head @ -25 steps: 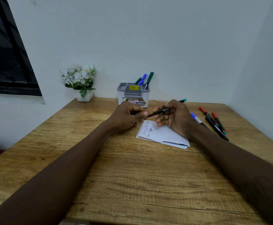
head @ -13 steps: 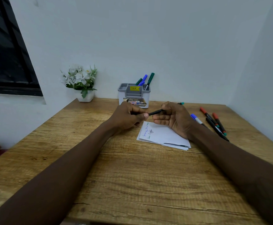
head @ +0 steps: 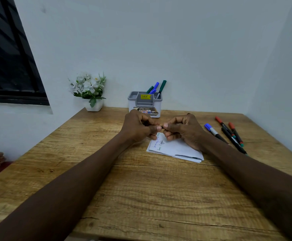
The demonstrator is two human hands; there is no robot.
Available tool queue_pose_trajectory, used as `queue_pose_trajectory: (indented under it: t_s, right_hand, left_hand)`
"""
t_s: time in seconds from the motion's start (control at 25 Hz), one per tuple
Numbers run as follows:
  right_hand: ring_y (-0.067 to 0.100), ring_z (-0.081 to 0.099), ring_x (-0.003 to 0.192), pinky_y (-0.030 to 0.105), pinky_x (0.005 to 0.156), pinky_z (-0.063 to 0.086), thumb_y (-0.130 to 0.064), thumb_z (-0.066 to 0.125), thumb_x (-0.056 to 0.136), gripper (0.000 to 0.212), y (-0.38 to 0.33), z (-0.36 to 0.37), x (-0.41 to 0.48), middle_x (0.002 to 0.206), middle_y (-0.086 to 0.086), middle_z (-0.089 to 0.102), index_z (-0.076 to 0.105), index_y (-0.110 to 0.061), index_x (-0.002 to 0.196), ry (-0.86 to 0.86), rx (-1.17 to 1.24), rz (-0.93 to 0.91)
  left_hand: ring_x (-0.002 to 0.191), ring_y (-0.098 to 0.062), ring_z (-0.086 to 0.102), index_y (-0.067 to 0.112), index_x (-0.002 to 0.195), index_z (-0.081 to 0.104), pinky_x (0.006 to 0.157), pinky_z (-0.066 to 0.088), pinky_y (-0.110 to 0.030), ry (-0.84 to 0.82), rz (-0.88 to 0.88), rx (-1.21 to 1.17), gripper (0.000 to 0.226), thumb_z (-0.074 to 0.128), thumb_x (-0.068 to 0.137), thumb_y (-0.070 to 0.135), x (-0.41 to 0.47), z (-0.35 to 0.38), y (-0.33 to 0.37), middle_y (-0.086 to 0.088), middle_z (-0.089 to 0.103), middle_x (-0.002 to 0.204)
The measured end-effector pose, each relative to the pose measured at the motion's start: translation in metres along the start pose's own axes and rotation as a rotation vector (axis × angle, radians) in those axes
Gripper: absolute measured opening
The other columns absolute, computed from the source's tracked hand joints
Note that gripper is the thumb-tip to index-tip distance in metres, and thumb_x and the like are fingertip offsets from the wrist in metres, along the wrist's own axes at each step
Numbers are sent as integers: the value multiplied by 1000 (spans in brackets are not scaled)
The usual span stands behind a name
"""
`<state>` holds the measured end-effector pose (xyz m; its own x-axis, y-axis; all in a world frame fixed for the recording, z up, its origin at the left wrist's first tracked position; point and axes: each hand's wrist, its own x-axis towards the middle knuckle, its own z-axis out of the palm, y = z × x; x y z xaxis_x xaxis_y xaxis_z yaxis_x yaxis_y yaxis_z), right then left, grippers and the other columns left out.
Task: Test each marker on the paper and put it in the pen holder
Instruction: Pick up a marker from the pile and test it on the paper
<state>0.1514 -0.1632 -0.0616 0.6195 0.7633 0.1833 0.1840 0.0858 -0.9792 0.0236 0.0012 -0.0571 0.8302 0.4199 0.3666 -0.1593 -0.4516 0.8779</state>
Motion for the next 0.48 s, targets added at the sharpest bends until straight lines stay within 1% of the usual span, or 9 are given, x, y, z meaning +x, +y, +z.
queue_pose_trajectory:
  t_s: [0.08, 0.12, 0.24, 0.32, 0.36, 0.44, 0.48]
  right_hand:
    - [20, 71, 60, 27, 58, 61, -3, 75, 90, 26, 0, -1, 0, 75, 19, 74, 69, 19, 102, -2, -23, -18]
    - [19, 70, 60, 27, 56, 60, -4, 75, 90, 23, -1, -2, 1, 75, 18, 74, 70, 16, 100, -7, -44, -26]
    - [13, 69, 63, 25, 52, 54, -13, 74, 95, 10, -10, -4, 3, 79, 11, 77, 79, -6, 92, -58, -244, -79]
    - [9, 66, 67, 26, 53, 52, -19, 71, 98, 12, -13, -6, 8, 83, 6, 79, 81, -17, 92, -98, -396, -110]
    - [10, 63, 67, 29, 53, 51, -22, 70, 99, 14, -13, -7, 11, 85, 7, 80, 82, -19, 93, -117, -466, -136]
    - [22, 57, 63, 36, 56, 46, -26, 71, 99, 16, -9, -10, 17, 86, 11, 80, 85, -18, 98, -167, -600, -229]
    - [29, 59, 63, 39, 59, 47, -29, 72, 98, 15, -7, -11, 19, 86, 8, 81, 85, -22, 101, -181, -666, -269]
  left_hand:
    - [63, -30, 76, -2, 83, 77, 60, 64, -40, 15, 17, 16, 10, 85, 76, 0, -1, 4, 0, -18, 76, 81]
    - [64, -29, 76, 1, 83, 78, 60, 64, -39, 22, 26, 13, 9, 85, 76, 0, -2, 4, 1, -16, 76, 79]
    - [69, -31, 76, 4, 87, 79, 66, 64, -42, 29, 56, -18, 10, 83, 79, 2, 1, 0, 0, -16, 77, 80]
    - [71, -30, 77, 1, 92, 79, 67, 65, -42, 14, 44, -6, 13, 83, 79, 3, 4, -4, -1, -15, 78, 82]
    - [70, -29, 77, 0, 94, 79, 66, 65, -40, 3, 36, 4, 16, 83, 79, 2, 4, -5, -2, -15, 78, 82]
    - [68, -25, 77, -3, 95, 77, 63, 63, -32, -13, 28, 33, 19, 84, 78, 1, 4, -7, -1, -14, 77, 82]
    - [67, -23, 77, -3, 94, 77, 61, 62, -28, -9, 22, 46, 20, 85, 76, 1, 3, -7, -1, -13, 77, 82]
